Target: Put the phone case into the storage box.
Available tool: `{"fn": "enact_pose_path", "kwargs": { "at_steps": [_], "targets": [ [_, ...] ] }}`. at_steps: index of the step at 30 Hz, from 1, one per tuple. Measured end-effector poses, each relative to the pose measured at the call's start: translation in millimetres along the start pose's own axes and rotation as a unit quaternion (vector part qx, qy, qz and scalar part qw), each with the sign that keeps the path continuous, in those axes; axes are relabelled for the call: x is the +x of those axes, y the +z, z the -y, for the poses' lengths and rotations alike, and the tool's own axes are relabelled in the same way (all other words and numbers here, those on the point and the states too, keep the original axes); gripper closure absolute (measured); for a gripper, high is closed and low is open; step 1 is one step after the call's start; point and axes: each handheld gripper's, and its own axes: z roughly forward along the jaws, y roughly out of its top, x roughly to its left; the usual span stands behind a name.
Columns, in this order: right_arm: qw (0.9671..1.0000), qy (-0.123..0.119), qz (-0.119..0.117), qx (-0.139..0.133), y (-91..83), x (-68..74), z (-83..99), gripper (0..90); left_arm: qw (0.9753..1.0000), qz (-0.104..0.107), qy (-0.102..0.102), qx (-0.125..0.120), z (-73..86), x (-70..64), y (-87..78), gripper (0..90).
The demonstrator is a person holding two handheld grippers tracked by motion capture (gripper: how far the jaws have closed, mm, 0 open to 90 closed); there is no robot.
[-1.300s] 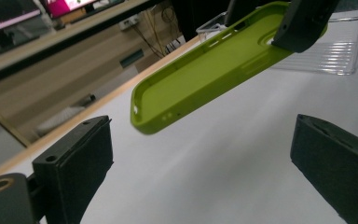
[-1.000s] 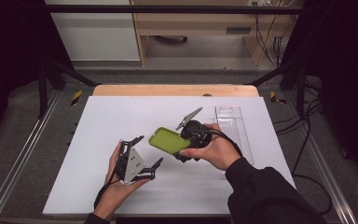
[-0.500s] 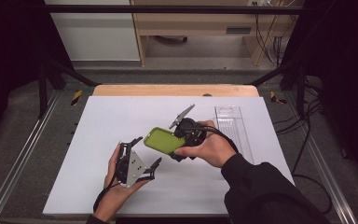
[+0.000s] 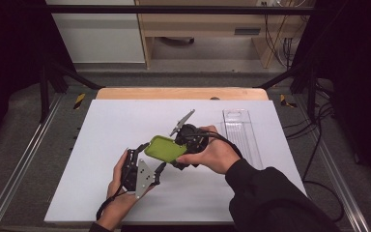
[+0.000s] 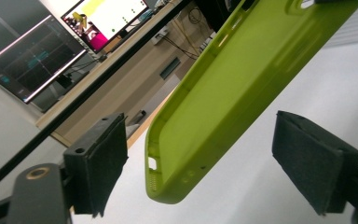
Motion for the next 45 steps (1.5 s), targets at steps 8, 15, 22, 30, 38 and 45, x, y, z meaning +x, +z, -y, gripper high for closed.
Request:
{"fn": "enact_pose_path", "kwargs": {
  "at_steps": [8,15,22,30,38,45],
  "targets": [
    [0.9999,-0.001,-0.010,-0.002,0.9,3.8,-1.2,17.2,0.9995,-0.006,0.031,0.005,0.0,-4.3,-0.1,25.8],
    [0.9998,-0.002,-0.021,-0.001,3.7,5.6,-3.8,17.3,0.9990,-0.013,0.041,0.008,2.7,-4.1,-0.2,34.1],
    [0.9995,-0.008,-0.029,0.005,5.9,10.0,-6.2,17.2,0.9979,-0.017,0.061,0.009,4.4,-6.2,-1.3,41.8],
    [0.9994,-0.005,-0.035,0.004,3.6,10.6,-7.3,17.1,0.9965,-0.020,0.080,0.009,2.8,-7.8,-1.1,51.9],
    [0.9988,-0.005,-0.049,0.006,4.1,10.5,-13.0,17.1,0.9951,-0.019,0.096,0.015,5.4,-9.4,-2.4,61.6],
    [0.9981,-0.005,-0.059,0.017,5.3,12.4,-18.5,16.8,0.9946,-0.026,0.098,0.024,9.2,-6.6,-4.9,77.9]
  ]
}}
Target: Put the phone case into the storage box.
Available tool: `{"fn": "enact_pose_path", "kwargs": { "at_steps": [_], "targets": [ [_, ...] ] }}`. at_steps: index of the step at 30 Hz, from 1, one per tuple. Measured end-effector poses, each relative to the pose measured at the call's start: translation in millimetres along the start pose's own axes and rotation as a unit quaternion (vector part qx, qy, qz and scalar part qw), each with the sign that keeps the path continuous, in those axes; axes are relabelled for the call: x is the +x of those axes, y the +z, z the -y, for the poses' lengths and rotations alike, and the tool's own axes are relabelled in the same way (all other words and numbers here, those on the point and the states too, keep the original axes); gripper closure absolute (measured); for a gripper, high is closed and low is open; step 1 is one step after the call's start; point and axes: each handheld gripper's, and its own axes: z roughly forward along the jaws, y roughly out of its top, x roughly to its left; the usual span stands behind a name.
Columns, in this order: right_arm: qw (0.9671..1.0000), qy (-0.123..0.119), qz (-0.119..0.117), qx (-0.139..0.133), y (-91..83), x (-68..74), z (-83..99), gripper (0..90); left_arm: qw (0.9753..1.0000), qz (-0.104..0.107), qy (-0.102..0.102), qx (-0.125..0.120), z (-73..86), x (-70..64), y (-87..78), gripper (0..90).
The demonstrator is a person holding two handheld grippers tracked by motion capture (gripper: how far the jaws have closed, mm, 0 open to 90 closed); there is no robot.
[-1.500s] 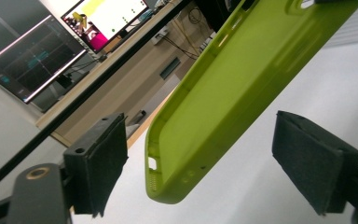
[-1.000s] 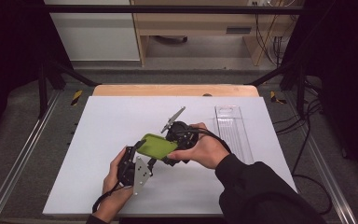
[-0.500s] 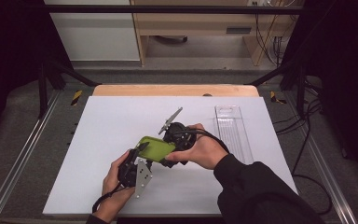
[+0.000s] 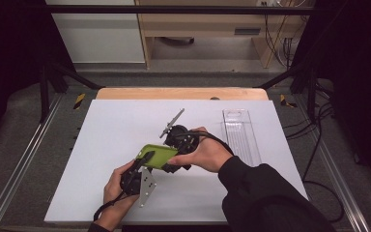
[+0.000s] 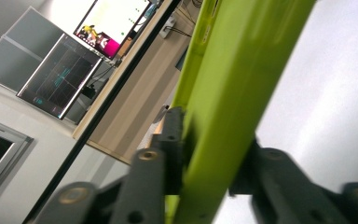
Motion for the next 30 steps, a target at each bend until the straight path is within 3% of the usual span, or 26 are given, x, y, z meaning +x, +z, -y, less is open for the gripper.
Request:
{"fn": "enact_pose_path", "kwargs": {
  "at_steps": [8,13,17,20,24,30],
  "targets": [
    [0.9995,0.017,-0.024,-0.007,-1.3,-5.3,0.7,14.7,0.9997,0.016,0.019,0.003,-2.2,-5.6,0.1,85.5],
    [0.9993,0.016,-0.031,-0.014,-8.1,-6.8,6.2,8.4,0.9999,0.015,-0.006,0.003,-2.0,-1.0,-0.2,86.8],
    [0.9990,0.010,-0.019,-0.039,-17.5,-7.3,13.7,7.3,0.9993,0.013,-0.032,0.009,5.0,3.0,-1.2,86.8],
    [0.9978,0.012,-0.009,-0.064,-24.3,-10.4,20.7,6.9,0.9978,0.011,-0.064,0.013,11.1,6.7,-2.4,86.8],
    [0.9958,0.017,0.002,-0.090,-28.6,-13.9,31.1,6.9,0.9958,0.006,-0.090,0.019,16.5,12.8,-4.0,86.8],
    [0.9940,0.027,0.012,-0.105,-33.2,-16.5,45.3,6.6,0.9920,-0.002,-0.125,0.022,21.7,20.7,-6.9,86.8]
  ]
}}
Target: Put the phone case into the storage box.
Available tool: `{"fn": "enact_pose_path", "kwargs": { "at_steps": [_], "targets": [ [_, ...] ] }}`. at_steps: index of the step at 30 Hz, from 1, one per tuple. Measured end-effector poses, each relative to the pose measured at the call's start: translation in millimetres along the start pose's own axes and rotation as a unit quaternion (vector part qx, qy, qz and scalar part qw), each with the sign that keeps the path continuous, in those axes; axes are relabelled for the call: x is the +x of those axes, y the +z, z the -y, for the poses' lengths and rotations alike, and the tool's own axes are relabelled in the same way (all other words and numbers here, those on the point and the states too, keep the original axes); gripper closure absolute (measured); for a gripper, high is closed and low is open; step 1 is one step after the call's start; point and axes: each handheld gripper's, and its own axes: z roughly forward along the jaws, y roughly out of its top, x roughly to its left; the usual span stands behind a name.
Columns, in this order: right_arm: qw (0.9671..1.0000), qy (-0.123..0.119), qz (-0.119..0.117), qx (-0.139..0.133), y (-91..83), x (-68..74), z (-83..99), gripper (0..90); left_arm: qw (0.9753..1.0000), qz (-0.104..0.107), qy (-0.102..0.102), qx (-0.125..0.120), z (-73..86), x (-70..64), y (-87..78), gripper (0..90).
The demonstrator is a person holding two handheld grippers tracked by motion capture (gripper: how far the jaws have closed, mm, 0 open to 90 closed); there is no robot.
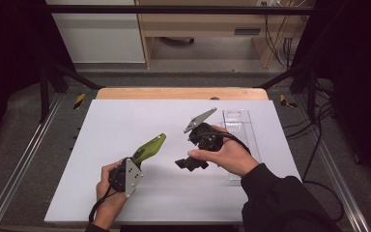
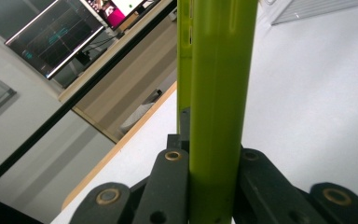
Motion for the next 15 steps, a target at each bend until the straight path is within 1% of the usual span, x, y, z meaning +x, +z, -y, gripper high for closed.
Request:
{"fn": "enact_pose_path", "kwargs": {
  "at_steps": [4,7,9,12,14,15],
  "targets": [
    [0.9997,0.005,0.015,-0.020,-4.7,-3.8,7.1,5.8,0.9997,-0.009,-0.021,-0.003,1.3,4.8,-2.0,86.9],
    [0.9987,0.007,0.038,-0.033,-7.9,-6.9,12.2,5.9,0.9993,-0.014,-0.034,-0.004,2.3,8.4,-3.9,86.9],
    [0.9977,0.010,0.048,-0.047,-10.2,-8.9,15.8,5.8,0.9990,-0.015,-0.043,-0.004,3.6,10.6,-4.9,86.9],
    [0.9946,0.016,0.072,-0.073,-13.3,-11.9,20.9,5.6,0.9981,-0.019,-0.059,-0.007,6.1,13.7,-6.5,86.9],
    [0.9908,0.030,0.089,-0.098,-14.7,-13.4,24.5,5.5,0.9971,-0.019,-0.073,-0.011,7.1,16.0,-7.2,86.9],
    [0.9891,0.036,0.093,-0.108,-15.5,-14.4,26.3,5.4,0.9965,-0.020,-0.080,-0.013,7.5,17.3,-7.7,86.9]
  ]
}}
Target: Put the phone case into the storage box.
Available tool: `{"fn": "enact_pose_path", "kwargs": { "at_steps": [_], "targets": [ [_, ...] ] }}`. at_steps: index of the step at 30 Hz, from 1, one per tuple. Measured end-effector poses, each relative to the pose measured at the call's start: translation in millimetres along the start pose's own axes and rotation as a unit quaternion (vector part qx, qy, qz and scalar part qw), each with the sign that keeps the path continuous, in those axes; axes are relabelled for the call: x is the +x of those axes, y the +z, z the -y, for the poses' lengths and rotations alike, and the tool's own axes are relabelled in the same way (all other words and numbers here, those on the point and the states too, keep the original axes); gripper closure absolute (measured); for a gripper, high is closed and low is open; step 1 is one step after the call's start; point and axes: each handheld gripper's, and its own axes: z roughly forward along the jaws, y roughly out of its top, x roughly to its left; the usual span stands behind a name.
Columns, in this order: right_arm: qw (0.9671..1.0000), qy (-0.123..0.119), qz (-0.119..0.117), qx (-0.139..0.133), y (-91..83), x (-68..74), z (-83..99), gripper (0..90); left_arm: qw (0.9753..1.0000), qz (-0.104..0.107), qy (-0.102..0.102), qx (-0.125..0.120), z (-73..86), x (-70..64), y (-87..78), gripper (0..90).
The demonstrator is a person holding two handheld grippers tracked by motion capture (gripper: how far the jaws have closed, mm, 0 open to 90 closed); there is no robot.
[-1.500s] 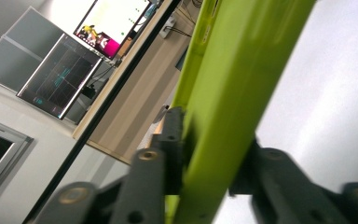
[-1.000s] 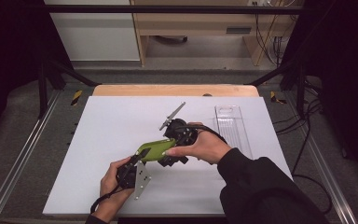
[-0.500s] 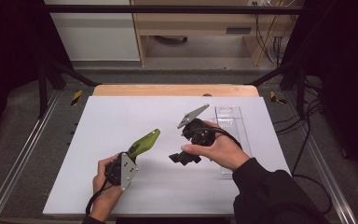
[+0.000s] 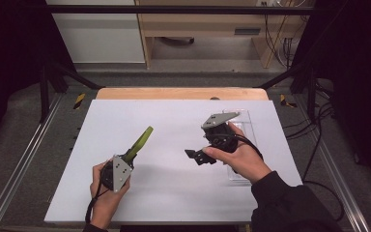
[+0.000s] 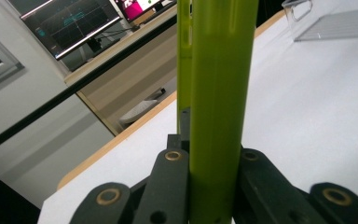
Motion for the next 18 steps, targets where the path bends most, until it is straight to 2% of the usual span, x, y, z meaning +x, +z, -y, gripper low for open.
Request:
{"fn": "enact_pose_path", "kwargs": {
  "at_steps": [6,8,10,14,18],
  "targets": [
    [0.9980,0.020,0.031,-0.052,-5.8,-6.5,8.3,4.9,0.9989,-0.007,-0.045,-0.007,2.0,9.2,-3.1,86.9],
    [0.9959,0.026,0.039,-0.078,-8.8,-8.3,11.4,4.8,0.9979,-0.008,-0.063,-0.009,3.1,13.0,-4.0,86.9],
    [0.9945,0.029,0.042,-0.092,-11.1,-8.7,13.7,4.6,0.9964,-0.008,-0.084,-0.012,4.2,16.4,-5.0,86.9],
    [0.9913,0.023,0.048,-0.120,-14.8,-8.1,19.2,4.5,0.9922,-0.010,-0.123,-0.014,6.2,22.9,-7.6,86.9],
    [0.9880,0.017,0.053,-0.144,-17.9,-6.4,23.9,4.1,0.9857,-0.006,-0.168,-0.019,7.1,28.3,-10.1,86.9]
  ]
}}
